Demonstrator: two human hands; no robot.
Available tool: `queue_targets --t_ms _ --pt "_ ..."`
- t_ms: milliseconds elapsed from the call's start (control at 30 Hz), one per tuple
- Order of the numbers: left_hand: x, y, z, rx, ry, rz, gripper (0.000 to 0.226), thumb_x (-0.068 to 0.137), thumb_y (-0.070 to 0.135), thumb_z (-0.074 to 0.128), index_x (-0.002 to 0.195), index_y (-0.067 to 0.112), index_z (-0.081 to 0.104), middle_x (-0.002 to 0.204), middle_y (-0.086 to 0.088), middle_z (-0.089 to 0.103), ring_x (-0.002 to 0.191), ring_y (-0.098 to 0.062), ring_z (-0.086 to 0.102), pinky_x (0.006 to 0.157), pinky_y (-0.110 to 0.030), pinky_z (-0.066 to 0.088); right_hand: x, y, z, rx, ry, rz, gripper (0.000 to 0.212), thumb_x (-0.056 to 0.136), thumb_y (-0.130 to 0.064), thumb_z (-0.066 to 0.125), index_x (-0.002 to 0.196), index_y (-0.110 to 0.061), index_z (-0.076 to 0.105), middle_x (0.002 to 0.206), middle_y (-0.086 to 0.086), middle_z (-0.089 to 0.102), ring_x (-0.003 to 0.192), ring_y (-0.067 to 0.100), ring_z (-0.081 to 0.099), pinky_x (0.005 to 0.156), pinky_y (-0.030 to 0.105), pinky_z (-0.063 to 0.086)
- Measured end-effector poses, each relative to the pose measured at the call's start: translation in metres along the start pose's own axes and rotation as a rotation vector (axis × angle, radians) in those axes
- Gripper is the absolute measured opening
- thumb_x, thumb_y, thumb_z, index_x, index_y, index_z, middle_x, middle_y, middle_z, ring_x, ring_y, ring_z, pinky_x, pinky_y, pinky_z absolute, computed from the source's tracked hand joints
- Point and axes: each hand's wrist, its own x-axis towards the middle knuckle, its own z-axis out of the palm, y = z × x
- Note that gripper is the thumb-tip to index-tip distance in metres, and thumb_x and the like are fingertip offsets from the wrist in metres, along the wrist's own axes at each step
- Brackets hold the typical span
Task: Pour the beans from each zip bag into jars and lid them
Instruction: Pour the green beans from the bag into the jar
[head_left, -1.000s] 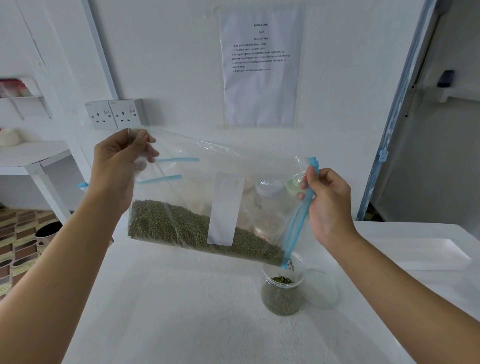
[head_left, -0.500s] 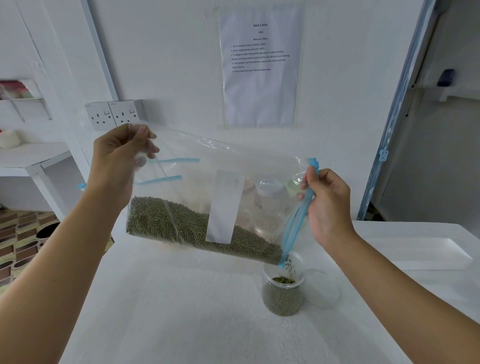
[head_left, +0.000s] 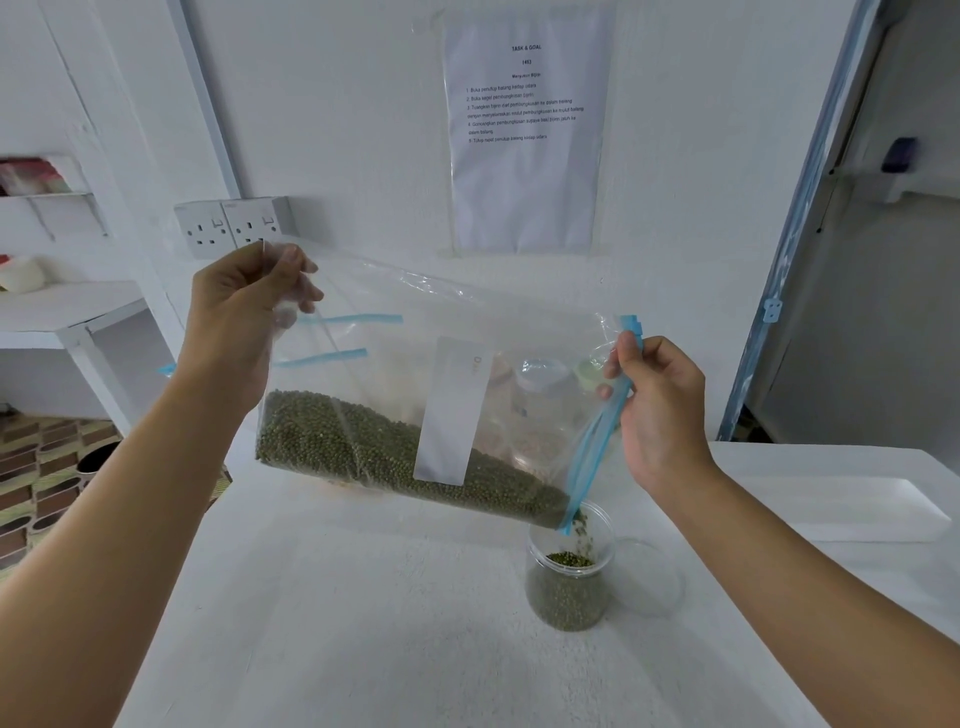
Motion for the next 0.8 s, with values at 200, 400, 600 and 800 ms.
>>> queue_targets --t_ms 200,400,600,800 --pt "0.004 -0.0032 -0.0027 0.02 -0.011 0.008 0.024 0.103 0.016 0.06 0.081 0.02 0.069 0.074 0.002 0.067 0.067 -0.016 0.055 0.068 -0.028 0.04 -0.0006 0.0006 0.0014 -0.005 0.018 0.005 0.03 0.102 -0.018 0.061 0.074 -0.009 0.053 0.069 0.0 0.054 0.068 0.012 0.05 0.066 0.031 0.043" --pt "0.0049 -0.0041 -0.0046 0.03 -0.011 -0.003 0.024 0.103 0.019 0.06 0.081 0.021 0.069 0.072 0.003 0.067 0.067 -0.016 0.055 0.069 -0.033 0.037 -0.0019 0.0 0.0013 0.006 0.016 0.006 0.03 0.102 -0.018 0.061 0.074 -0.009 0.053 0.069 -0.001 0.055 0.068 0.011 0.051 0.066 0.031 0.043" --pt "0.0042 -0.0032 -0.0043 0.024 -0.003 -0.005 0.023 0.103 0.018 0.06 0.082 0.019 0.068 0.072 0.002 0.067 0.067 -0.017 0.054 0.067 -0.034 0.035 -0.002 -0.001 0.0012 0.007 0.01 0.001 0.03 0.101 -0.018 0.061 0.074 -0.008 0.053 0.069 0.0 0.054 0.068 0.012 0.05 0.065 0.03 0.043" --pt "0.003 -0.0025 -0.0043 0.019 -0.004 -0.002 0.022 0.103 0.018 0.06 0.082 0.019 0.068 0.073 0.002 0.066 0.068 -0.017 0.054 0.068 -0.034 0.035 -0.0023 -0.0027 0.002 0.014 0.003 -0.007 0.03 0.102 -0.017 0.061 0.074 -0.01 0.053 0.069 0.001 0.054 0.068 0.013 0.049 0.066 0.031 0.042"
